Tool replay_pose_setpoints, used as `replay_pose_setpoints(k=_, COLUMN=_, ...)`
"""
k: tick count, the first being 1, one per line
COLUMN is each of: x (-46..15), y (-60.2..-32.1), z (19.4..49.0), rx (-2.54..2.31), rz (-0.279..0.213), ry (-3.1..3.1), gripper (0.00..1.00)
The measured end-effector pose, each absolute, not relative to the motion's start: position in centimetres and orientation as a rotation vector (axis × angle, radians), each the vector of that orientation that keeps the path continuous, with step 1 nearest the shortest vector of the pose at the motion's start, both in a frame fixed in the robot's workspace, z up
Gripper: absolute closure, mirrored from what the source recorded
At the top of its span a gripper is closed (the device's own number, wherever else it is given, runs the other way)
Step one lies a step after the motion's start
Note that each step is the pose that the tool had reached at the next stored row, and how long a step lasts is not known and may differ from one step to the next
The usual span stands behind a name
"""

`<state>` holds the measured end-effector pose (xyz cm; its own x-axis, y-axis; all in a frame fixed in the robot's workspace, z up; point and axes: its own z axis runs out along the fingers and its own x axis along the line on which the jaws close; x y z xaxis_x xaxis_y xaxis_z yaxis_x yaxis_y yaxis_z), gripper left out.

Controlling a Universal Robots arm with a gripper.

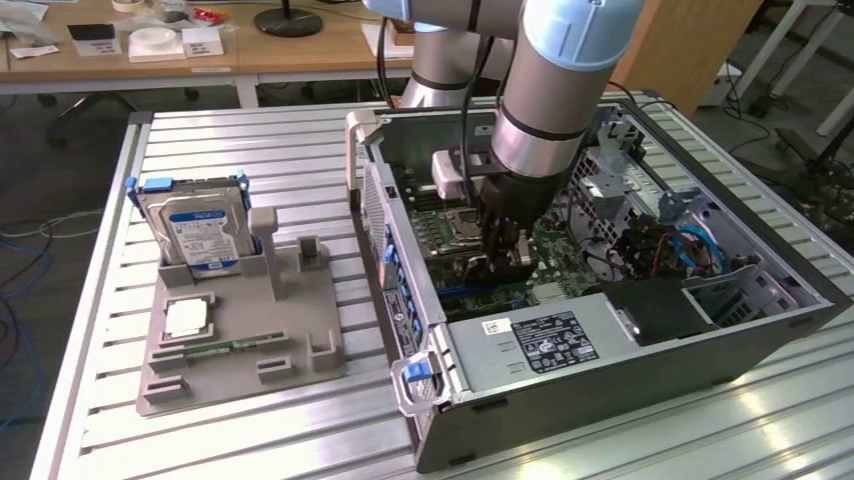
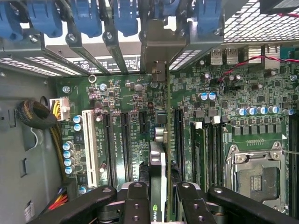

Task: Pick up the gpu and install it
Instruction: 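Insert the gpu into the slot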

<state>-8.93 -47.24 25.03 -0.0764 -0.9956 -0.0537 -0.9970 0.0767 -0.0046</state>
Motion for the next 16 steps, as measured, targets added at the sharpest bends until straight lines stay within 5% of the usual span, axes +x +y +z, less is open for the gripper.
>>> replay_pose_setpoints(k=16, x=-9.22, y=-47.24, z=24.70, rx=-2.112, rz=0.046, ry=2.260, gripper=0.73)
